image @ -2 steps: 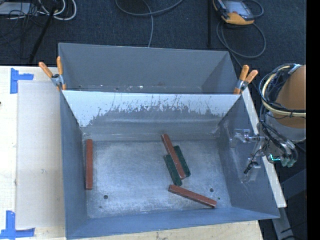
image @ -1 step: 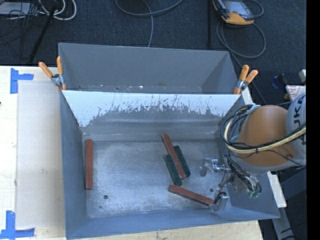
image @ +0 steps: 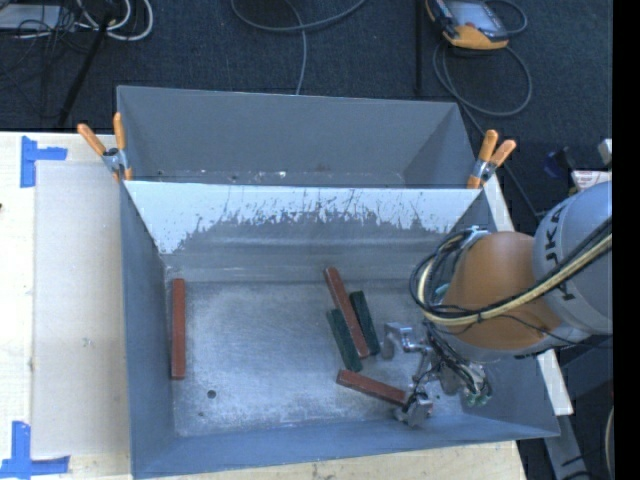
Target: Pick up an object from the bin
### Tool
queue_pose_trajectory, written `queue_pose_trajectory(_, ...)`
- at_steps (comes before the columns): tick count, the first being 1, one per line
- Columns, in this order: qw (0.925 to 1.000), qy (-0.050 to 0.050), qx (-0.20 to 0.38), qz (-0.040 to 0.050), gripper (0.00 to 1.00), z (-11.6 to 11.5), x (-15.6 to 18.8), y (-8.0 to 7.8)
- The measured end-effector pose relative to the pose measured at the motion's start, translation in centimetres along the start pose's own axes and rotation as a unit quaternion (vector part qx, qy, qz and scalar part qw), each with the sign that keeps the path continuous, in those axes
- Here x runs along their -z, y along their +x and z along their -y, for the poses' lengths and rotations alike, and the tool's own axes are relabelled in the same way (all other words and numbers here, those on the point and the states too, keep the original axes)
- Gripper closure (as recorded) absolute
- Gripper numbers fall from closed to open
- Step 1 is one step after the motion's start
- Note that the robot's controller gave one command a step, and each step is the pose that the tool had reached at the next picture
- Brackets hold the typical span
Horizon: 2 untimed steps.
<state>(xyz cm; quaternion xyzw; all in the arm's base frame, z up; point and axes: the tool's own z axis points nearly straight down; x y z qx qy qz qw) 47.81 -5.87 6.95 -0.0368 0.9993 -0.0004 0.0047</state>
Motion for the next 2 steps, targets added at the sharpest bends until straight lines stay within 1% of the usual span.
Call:
queue_pose_trajectory(1,1.0000,-0.001,0.002,-0.0048,1.00,-0.1,0.0,0.3)
queue_pose_trajectory(2,0.9999,0.000,-0.013,-0.0006,1.00,0.7,14.7,-0.1)
